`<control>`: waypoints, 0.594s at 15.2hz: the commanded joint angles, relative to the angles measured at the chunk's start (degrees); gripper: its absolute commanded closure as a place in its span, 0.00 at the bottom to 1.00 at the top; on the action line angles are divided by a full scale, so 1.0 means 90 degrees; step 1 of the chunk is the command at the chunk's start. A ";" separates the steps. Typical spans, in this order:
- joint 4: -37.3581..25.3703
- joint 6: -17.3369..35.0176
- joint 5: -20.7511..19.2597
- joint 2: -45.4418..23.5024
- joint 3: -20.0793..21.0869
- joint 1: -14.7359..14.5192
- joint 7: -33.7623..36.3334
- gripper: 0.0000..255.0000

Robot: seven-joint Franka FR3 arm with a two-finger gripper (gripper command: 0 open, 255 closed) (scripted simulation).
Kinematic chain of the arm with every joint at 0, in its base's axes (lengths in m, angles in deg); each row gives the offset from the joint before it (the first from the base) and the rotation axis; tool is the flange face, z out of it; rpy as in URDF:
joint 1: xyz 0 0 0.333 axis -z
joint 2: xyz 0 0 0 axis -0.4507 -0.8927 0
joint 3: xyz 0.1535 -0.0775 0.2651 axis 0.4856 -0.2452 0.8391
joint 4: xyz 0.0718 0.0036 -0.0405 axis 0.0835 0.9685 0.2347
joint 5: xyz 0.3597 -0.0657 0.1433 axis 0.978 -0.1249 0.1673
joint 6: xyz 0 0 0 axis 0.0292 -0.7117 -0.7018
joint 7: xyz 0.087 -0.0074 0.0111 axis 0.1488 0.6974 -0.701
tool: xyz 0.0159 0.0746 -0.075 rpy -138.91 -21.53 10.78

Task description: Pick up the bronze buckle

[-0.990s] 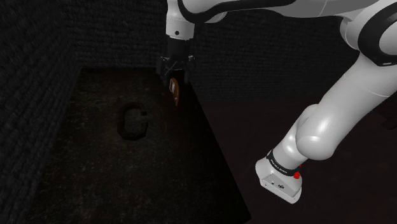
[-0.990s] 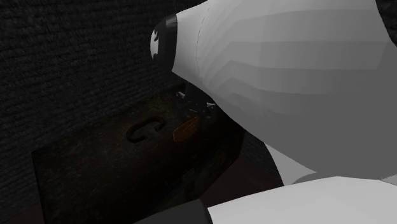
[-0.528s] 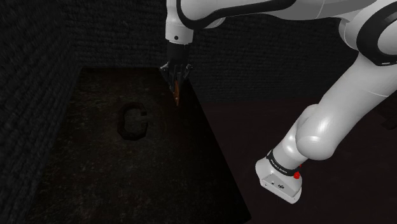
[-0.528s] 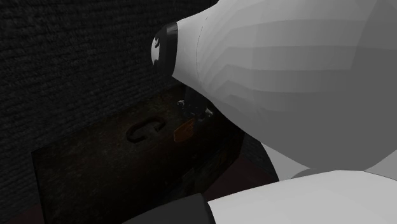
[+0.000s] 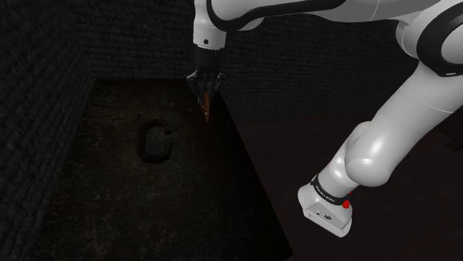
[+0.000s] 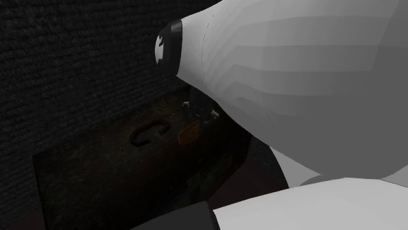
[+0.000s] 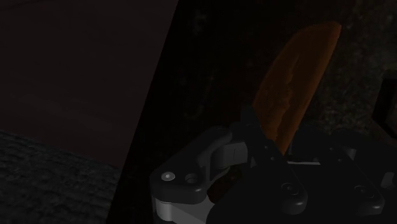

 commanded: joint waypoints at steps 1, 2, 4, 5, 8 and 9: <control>-0.0126 -0.0149 0.0001 0.0026 -0.0001 0.0001 0.0022 1.00; -0.0197 -0.0232 0.0000 0.0039 -0.0003 0.0003 0.0033 1.00; -0.0344 -0.0398 -0.0001 0.0060 -0.0007 0.0006 0.0053 1.00; -0.0419 -0.0481 -0.0002 0.0069 -0.0009 0.0008 0.0064 1.00; -0.0655 -0.0732 -0.0005 0.0086 -0.0014 0.0013 0.0098 1.00; -0.0737 -0.0816 -0.0006 0.0089 -0.0015 0.0014 0.0110 1.00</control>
